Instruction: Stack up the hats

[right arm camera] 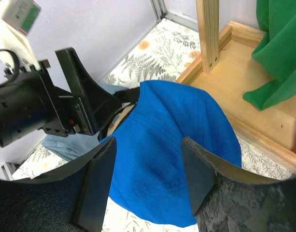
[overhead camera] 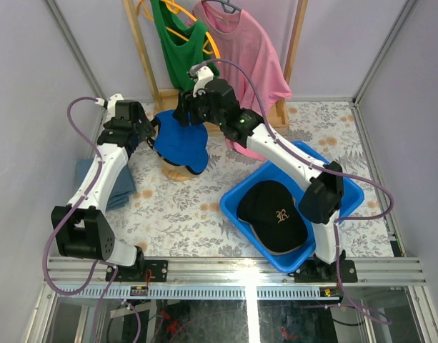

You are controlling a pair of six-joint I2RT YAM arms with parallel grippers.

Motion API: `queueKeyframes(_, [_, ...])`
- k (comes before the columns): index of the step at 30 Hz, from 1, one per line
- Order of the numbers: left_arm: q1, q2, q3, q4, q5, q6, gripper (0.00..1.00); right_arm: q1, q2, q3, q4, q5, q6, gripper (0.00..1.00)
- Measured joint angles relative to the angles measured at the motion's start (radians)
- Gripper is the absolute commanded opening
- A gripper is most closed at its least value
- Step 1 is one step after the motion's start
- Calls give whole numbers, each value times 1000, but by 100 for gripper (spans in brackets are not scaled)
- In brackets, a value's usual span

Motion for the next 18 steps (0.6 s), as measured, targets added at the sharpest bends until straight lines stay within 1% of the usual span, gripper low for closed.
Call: queueKeyframes(18, [0, -32, 16, -2, -2, -12, 80, 0, -16, -90, -9, 15, -16, 63])
